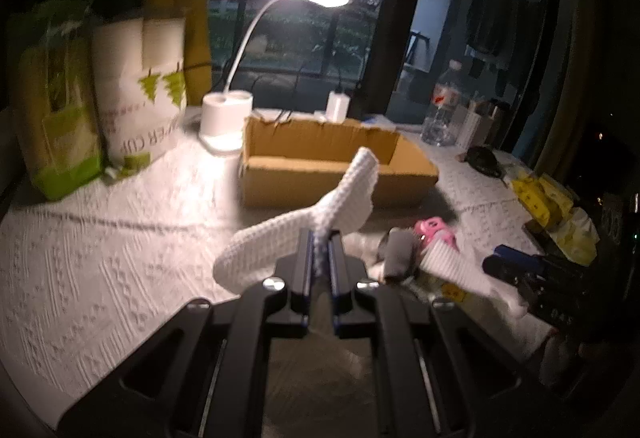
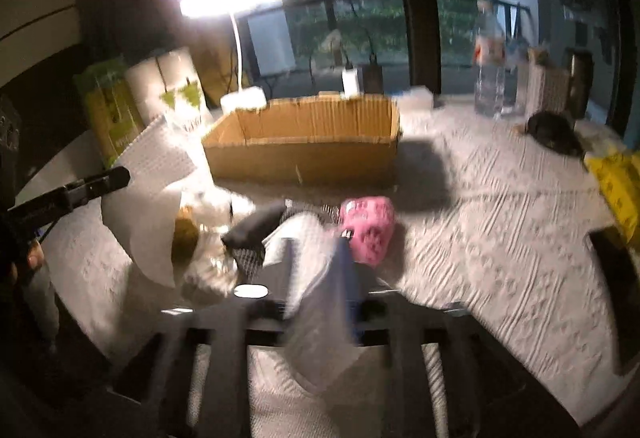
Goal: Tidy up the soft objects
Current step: 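Lift the white towel with both grippers and carry it toward the cardboard box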
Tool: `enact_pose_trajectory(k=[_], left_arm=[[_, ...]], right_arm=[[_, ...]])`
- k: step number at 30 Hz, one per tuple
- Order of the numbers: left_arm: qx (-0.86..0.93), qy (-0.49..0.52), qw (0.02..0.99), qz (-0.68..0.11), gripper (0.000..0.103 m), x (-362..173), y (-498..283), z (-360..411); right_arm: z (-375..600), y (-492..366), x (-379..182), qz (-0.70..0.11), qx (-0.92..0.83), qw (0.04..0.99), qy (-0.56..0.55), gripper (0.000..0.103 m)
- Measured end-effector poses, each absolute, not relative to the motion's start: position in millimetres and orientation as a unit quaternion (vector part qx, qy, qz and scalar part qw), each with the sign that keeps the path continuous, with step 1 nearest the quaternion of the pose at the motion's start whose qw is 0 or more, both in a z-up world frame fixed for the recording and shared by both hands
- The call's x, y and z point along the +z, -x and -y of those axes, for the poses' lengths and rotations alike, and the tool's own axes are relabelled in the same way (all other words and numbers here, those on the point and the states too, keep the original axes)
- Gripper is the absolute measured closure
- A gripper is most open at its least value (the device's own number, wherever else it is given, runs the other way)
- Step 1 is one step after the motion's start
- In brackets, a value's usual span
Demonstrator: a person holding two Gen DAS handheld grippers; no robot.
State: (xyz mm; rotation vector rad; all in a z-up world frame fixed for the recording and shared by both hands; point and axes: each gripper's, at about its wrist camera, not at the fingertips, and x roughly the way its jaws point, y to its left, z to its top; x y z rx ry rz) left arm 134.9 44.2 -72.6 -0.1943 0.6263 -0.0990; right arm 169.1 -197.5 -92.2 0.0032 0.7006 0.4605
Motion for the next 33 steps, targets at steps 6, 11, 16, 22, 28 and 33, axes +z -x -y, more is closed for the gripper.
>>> enact_pose_trajectory(k=[6, 11, 16, 22, 28, 33], left_arm=[[-0.034, 0.085, 0.934, -0.345, 0.096, -100.0, -135.2, -49.0], [-0.039, 0.055, 0.918, -0.39, 0.091, -123.4, -142.9, -42.0], [-0.011, 0.028, 0.91, -0.413, 0.065, -139.1, -153.9, -38.3], [0.015, 0.006, 0.906, -0.423, 0.029, -147.7, -161.2, -38.1], [-0.01, 0.0, 0.901, -0.433, 0.053, -153.2, -158.5, -34.8], [-0.035, 0.005, 0.902, -0.431, 0.092, -148.3, -147.5, -34.5]], right_arm=[[197.9, -177.4, -119.3, -0.382, 0.203, 0.901, 0.002, 0.048], [208.2, -178.0, -134.3, -0.407, 0.207, 0.889, -0.026, 0.048], [209.5, -169.3, -132.6, -0.402, 0.215, 0.89, -0.018, 0.075], [217.8, -162.3, -123.3, -0.388, 0.217, 0.895, -0.022, 0.089], [228.6, -155.3, -98.9, -0.346, 0.214, 0.913, -0.033, 0.091], [230.0, -153.8, -88.2, -0.328, 0.217, 0.919, -0.03, 0.091]])
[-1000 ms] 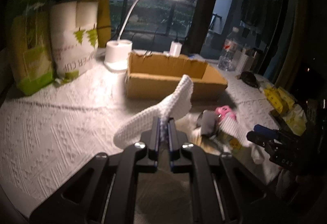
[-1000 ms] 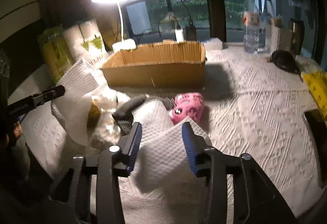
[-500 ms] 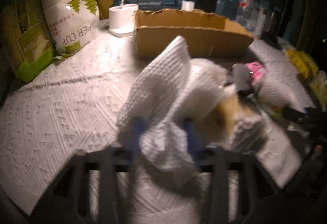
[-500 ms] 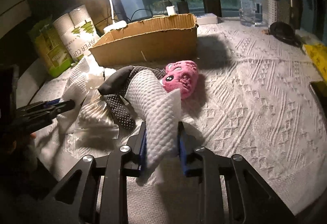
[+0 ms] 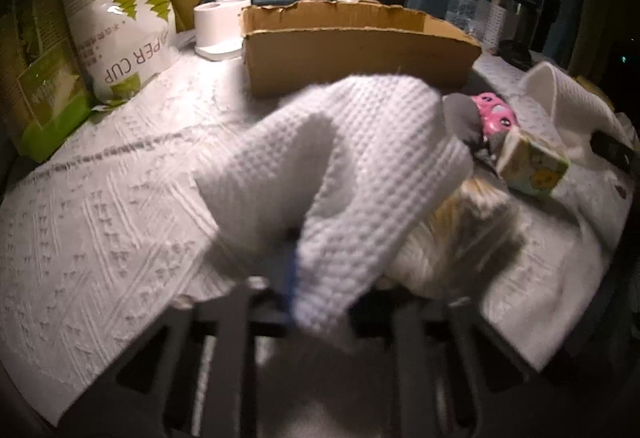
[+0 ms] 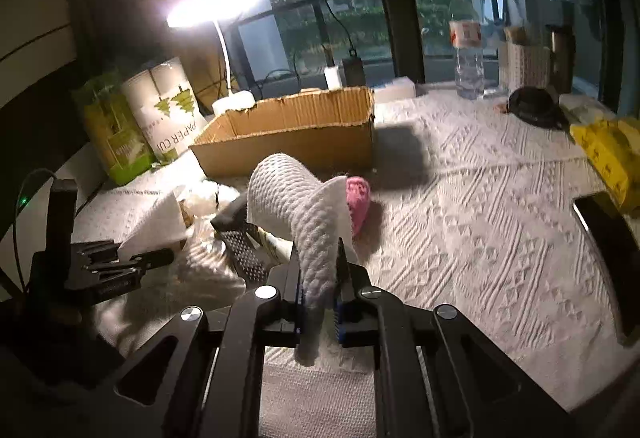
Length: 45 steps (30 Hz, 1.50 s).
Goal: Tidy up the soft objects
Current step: 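Lift the white towel with both grippers and carry it toward the cardboard box, then lower the towel into the cardboard box and open both grippers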
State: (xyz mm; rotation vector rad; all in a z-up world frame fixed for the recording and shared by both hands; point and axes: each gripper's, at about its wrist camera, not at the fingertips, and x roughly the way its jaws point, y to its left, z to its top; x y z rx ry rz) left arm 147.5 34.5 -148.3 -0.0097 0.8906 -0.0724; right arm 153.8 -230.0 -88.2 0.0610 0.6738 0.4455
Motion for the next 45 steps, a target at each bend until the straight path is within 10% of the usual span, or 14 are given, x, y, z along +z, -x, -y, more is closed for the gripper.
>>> enact_pose_trajectory(k=[45], left_arm=[[-0.083, 0.048, 0.955, -0.281, 0.094, -9.4, -235.2, -41.2]], right_arm=[[181.9, -270.0, -20.5, -0.282, 0.253, 0.926, 0.01, 0.091]])
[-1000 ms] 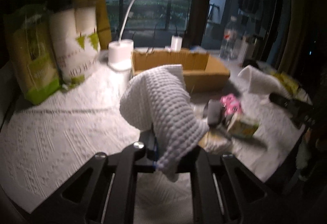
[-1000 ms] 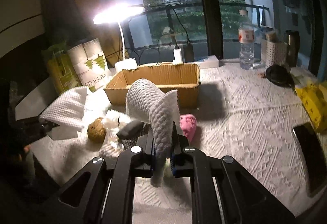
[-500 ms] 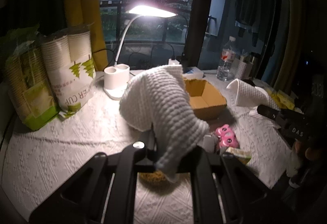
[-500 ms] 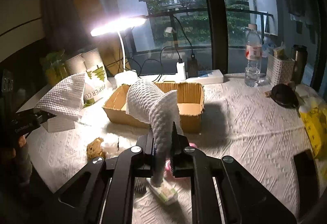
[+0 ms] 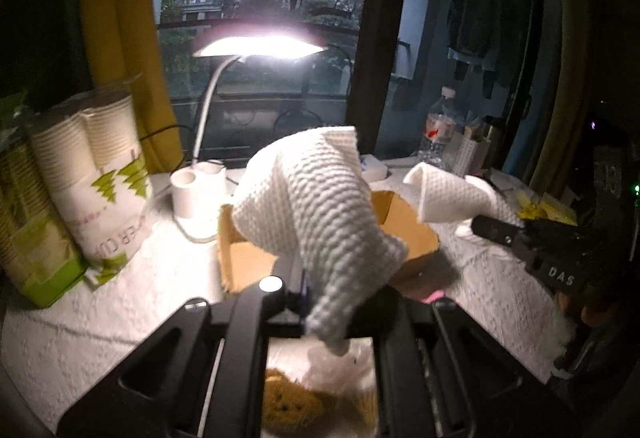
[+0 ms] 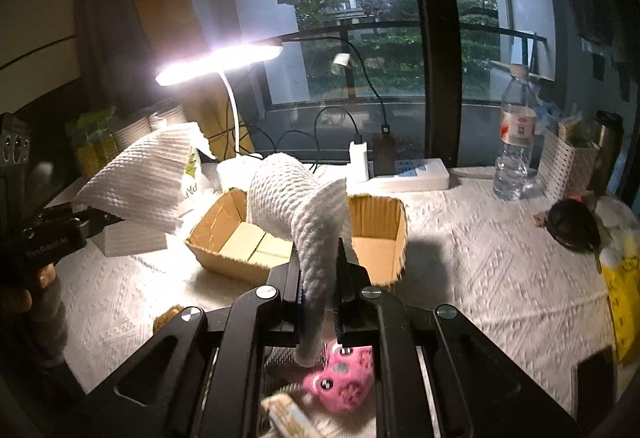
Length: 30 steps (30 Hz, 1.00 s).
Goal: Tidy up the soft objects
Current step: 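Lower the towel into the cardboard box and open both grippers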
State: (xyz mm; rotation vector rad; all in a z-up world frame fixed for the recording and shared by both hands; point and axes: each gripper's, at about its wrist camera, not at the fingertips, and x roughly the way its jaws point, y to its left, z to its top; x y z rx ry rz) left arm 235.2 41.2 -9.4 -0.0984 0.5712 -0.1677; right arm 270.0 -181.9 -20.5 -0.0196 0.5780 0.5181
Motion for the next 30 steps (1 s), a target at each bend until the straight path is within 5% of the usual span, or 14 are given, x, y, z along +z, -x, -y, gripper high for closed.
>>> enact_pose_trajectory(k=[18, 30], left_arm=[[-0.085, 0.071, 0.95, -0.29, 0.094, -59.4, -316.7, -16.8], [-0.074, 0.056, 0.925, -0.368, 0.092, -108.7, -353.0, -11.3]], right_arm=[[153.2, -342.0, -54.3, -0.311, 0.263, 0.913, -0.004, 0.091], [146.5, -368.8, -86.8, -0.376, 0.249, 0.892, -0.014, 0.091]])
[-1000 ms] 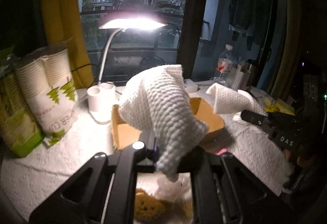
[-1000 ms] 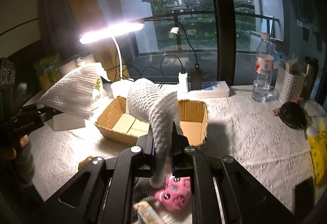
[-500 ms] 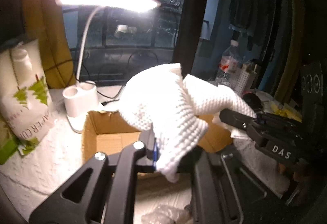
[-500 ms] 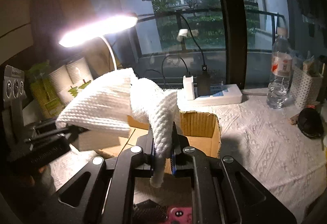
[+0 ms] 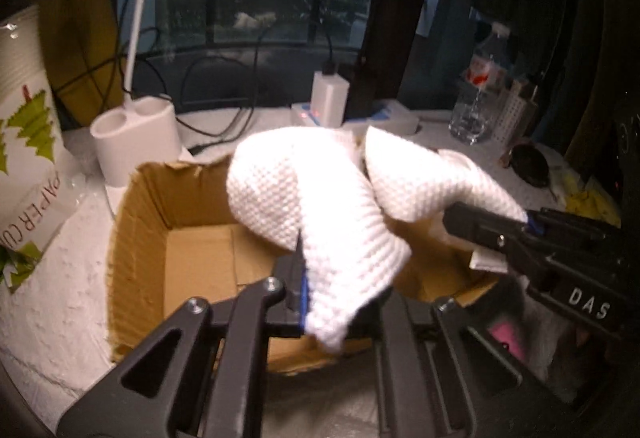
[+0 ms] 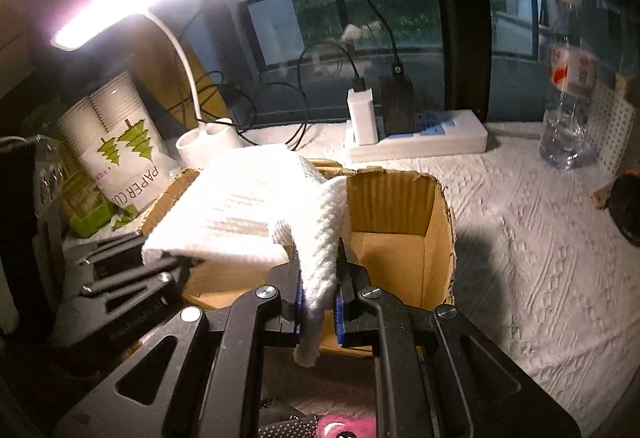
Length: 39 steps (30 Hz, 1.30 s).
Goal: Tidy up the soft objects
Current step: 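Lower the towel into the cardboard box and open both grippers, then withdraw both grippers from the box back over the table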
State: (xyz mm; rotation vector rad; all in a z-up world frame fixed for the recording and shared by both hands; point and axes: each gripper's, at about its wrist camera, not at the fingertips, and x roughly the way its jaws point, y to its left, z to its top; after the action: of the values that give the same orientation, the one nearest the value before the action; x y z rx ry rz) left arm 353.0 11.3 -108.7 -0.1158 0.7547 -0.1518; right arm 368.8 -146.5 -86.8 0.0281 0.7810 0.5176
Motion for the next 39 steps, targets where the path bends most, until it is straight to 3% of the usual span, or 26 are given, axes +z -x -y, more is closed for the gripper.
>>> enact_pose_trajectory(k=[9, 11, 17, 22, 24, 26, 27, 39], left_arm=[[-0.087, 0.076, 0.912, -0.393, 0.088, -116.7, -359.7, -13.4], [-0.084, 0.078, 0.91, -0.398, 0.081, -117.5, -361.5, -14.7], [-0.085, 0.063, 0.903, -0.416, 0.08, -123.5, -361.8, -8.0], [-0.079, 0.072, 0.907, -0.408, 0.078, -116.2, -356.9, -12.4], [-0.072, 0.072, 0.908, -0.407, 0.071, -113.3, -355.3, -14.3], [-0.072, 0.08, 0.909, -0.402, 0.029, -108.6, -352.4, -17.7], [-0.073, 0.085, 0.911, -0.398, 0.023, -106.4, -351.1, -19.2], [-0.049, 0.074, 0.932, -0.35, 0.022, -66.5, -313.8, -23.0]], right_arm=[[153.1, -379.7, -104.6, -0.409, 0.218, 0.885, -0.048, 0.091], [152.0, -379.4, -104.2, -0.412, 0.216, 0.884, -0.044, 0.091], [151.0, -379.8, -104.5, -0.424, 0.201, 0.882, -0.044, 0.089], [151.1, -374.6, -98.3, -0.422, 0.196, 0.884, -0.038, 0.073], [153.1, -371.1, -93.1, -0.415, 0.195, 0.888, -0.036, 0.064], [156.4, -367.9, -87.8, -0.408, 0.192, 0.892, -0.037, 0.053], [158.8, -365.2, -84.0, -0.402, 0.192, 0.895, -0.039, 0.05], [172.3, -332.3, -50.3, -0.352, 0.197, 0.915, -0.023, 0.033]])
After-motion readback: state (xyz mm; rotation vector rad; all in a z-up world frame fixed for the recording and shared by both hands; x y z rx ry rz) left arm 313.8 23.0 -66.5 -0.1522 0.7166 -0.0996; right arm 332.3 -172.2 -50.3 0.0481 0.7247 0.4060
